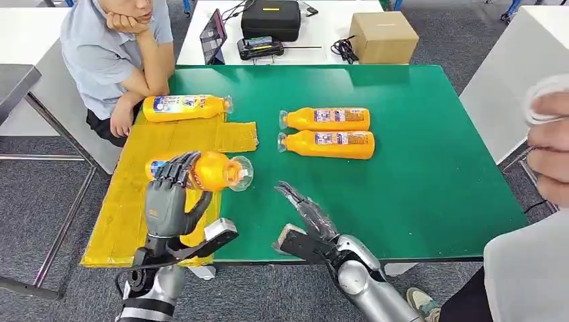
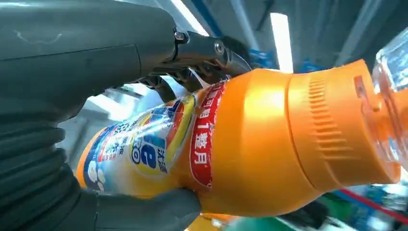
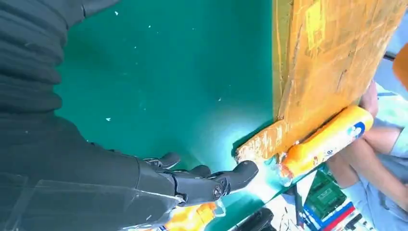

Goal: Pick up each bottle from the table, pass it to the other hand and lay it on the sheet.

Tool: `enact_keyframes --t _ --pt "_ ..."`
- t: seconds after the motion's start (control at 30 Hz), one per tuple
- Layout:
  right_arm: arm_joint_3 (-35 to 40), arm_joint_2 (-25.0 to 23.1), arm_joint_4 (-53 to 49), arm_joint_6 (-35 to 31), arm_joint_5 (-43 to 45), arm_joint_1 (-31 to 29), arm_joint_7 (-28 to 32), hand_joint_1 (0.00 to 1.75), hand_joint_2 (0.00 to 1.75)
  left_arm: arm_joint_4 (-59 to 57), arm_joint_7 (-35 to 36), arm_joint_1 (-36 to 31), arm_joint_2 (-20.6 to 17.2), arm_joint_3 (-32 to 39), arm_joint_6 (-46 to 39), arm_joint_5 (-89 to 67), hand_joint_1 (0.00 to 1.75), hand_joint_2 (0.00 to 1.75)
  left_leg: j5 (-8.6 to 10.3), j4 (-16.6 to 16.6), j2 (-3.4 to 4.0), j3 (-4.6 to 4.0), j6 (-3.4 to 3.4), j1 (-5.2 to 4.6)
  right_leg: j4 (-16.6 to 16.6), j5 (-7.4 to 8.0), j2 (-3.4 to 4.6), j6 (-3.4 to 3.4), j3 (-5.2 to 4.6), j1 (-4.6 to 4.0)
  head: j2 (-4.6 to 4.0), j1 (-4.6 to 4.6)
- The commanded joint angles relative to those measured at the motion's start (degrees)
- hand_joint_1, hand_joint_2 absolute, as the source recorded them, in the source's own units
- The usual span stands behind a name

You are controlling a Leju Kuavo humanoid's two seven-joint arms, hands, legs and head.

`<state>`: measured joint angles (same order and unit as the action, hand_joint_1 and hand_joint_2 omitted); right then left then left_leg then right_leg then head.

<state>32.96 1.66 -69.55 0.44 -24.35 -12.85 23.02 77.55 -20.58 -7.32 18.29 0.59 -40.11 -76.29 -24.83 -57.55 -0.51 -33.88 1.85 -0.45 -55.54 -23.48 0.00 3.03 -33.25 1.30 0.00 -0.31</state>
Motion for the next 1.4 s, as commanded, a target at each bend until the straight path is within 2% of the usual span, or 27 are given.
enact_keyframes --t 0.03,0.07,0.1,0.23,0.3,0.33,0.47,0.57,0.8,0.87,0.9,1.07,1.13,1.2,1.23,1.27,1.3,1.33,1.4 --pt "0.6 -0.5 2.7 1.1 0.2 -3.4 0.5 0.00 1.75 -9.4 14.4 -6.1 -6.1 -1.7 0.1 -11.0 1.64 1.75 0.01 0.0 0.02 0.07 -0.06 0.00 0.0 0.00 0.00 -0.08 0.05 0.00 0.00 0.00" --pt "0.6 -0.5 2.7 1.1 0.2 -3.4 0.5 0.00 1.75 -9.4 14.4 -6.1 -6.1 -1.7 0.1 -11.0 1.64 1.75 -0.03 0.0 0.07 0.17 -0.15 0.10 0.0 0.00 0.03 -0.17 0.17 -0.11 0.00 0.02" --pt "0.8 -0.7 3.0 1.2 0.3 -3.7 0.6 0.00 1.75 -11.4 18.1 -7.2 -7.8 -3.7 0.1 -12.9 1.57 1.75 -0.01 0.0 0.04 0.12 -0.11 0.05 0.0 0.00 0.02 -0.13 0.12 -0.06 0.00 0.02" --pt "1.2 -0.9 3.4 1.5 0.4 -4.3 0.8 0.00 1.75 -19.8 25.6 -10.5 -11.8 -10.1 0.1 -13.7 1.59 1.75 0.02 0.1 -0.03 0.12 -0.09 0.03 0.0 -0.01 -0.06 -0.12 0.11 -0.03 0.00 0.00" --pt "1.2 -0.8 3.2 1.5 0.3 -4.4 1.0 0.00 1.75 -22.7 26.8 -11.9 -11.7 -10.9 0.1 -13.5 1.59 1.75 0.03 0.0 -0.04 0.15 -0.11 0.04 0.0 -0.02 -0.06 -0.14 0.15 -0.05 0.00 0.00" --pt "1.2 -0.8 3.1 1.5 0.3 -4.5 1.0 0.00 1.75 -26.2 28.5 -13.6 -12.8 -13.2 0.1 -13.7 1.68 1.75 0.04 0.0 -0.04 0.11 -0.06 0.01 0.0 -0.01 -0.06 -0.09 0.10 -0.01 0.00 0.00" --pt "1.2 -0.9 3.0 1.9 0.4 -4.8 0.8 0.00 1.75 -31.8 33.0 -16.4 -14.1 -17.4 0.1 -13.7 1.68 1.75 0.00 0.0 0.01 0.15 -0.12 0.09 0.0 -0.02 -0.02 -0.16 0.16 -0.10 0.00 0.00" --pt "1.2 -0.9 3.0 1.9 0.4 -4.8 0.8 0.00 1.75 -31.8 33.0 -16.4 -14.1 -17.4 0.1 -13.7 1.68 1.75 0.01 0.0 -0.03 0.15 -0.12 0.10 0.0 -0.03 -0.08 -0.16 0.19 -0.10 0.00 0.02" --pt "1.2 -1.4 3.4 2.3 0.5 -5.6 0.8 0.00 1.75 -44.2 40.1 -22.1 -15.9 -24.8 4.1 -13.7 1.68 1.75 0.02 0.0 0.01 0.12 -0.10 0.07 0.0 -0.01 -0.01 -0.14 0.13 -0.07 0.00 0.00" --pt "1.4 -1.9 4.0 2.6 0.6 -6.0 0.8 0.00 1.75 -48.1 42.3 -24.1 -16.4 -26.2 5.3 -13.7 1.59 1.75 0.00 0.0 0.08 0.14 -0.12 0.11 0.0 -0.01 0.04 -0.17 0.14 -0.12 0.00 0.02" --pt "1.4 -2.1 4.2 2.6 0.6 -6.1 0.8 0.00 1.75 -48.8 42.4 -24.5 -16.6 -26.4 5.4 -13.7 1.64 1.75 0.02 0.0 0.05 0.10 -0.09 0.08 0.0 -0.01 0.02 -0.13 0.10 -0.08 0.00 0.02" --pt "1.4 -2.2 4.5 2.6 0.6 -5.9 0.8 0.00 1.75 -49.9 42.8 -24.8 -16.6 -27.0 5.8 -13.7 1.40 1.75 -0.02 0.0 0.19 0.18 -0.13 0.13 0.0 0.00 0.13 -0.18 0.17 -0.14 0.00 0.02" --pt "1.3 -2.1 4.5 2.6 0.7 -5.7 0.9 0.00 1.75 -50.3 42.6 -24.9 -16.7 -27.2 6.3 -13.7 1.54 1.75 0.03 0.0 0.08 0.12 -0.06 0.06 0.0 0.00 0.04 -0.11 0.10 -0.06 0.00 0.02" --pt "1.2 -2.1 4.4 2.6 0.7 -5.7 0.9 0.00 1.75 -50.7 43.0 -25.2 -16.9 -27.6 7.1 -13.7 1.50 1.75 0.00 0.0 0.13 0.14 -0.07 0.08 0.0 0.00 0.09 -0.13 0.13 -0.09 0.00 0.02" --pt "1.2 -2.1 4.4 2.6 0.7 -5.7 0.9 0.00 1.75 -50.9 43.3 -25.4 -17.1 -28.0 7.0 -13.7 1.41 1.75 0.01 0.0 0.13 0.14 -0.06 0.07 0.0 0.00 0.10 -0.12 0.12 -0.07 0.00 0.02" --pt "1.2 -2.2 4.4 2.6 0.7 -5.7 0.9 0.00 1.75 -51.1 43.4 -25.4 -17.1 -28.3 7.0 -13.7 1.06 1.75 0.04 0.0 0.09 0.10 -0.03 0.04 0.0 0.01 0.06 -0.08 0.09 -0.03 0.00 0.02" --pt "1.2 -2.2 4.4 2.6 0.7 -5.7 0.9 0.00 1.75 -51.1 43.4 -25.4 -17.1 -28.3 7.0 -13.7 1.06 1.75 0.00 0.0 0.15 0.17 -0.09 0.10 0.0 0.00 0.11 -0.15 0.17 -0.10 0.00 0.02" --pt "1.1 -2.2 4.4 2.6 0.7 -5.6 0.9 0.00 1.75 -51.5 43.5 -25.5 -17.0 -27.9 7.8 -13.7 0.21 1.75 0.03 0.0 0.11 0.12 -0.06 0.06 0.0 0.01 0.08 -0.11 0.12 -0.06 0.00 0.02" --pt "1.0 -2.1 4.3 2.6 0.7 -5.5 0.9 0.00 1.75 -51.5 43.2 -25.4 -16.8 -27.4 7.7 -13.7 0.14 1.75 0.01 0.0 0.15 0.15 -0.09 0.10 0.0 0.01 0.12 -0.14 0.14 -0.10 0.00 0.02"
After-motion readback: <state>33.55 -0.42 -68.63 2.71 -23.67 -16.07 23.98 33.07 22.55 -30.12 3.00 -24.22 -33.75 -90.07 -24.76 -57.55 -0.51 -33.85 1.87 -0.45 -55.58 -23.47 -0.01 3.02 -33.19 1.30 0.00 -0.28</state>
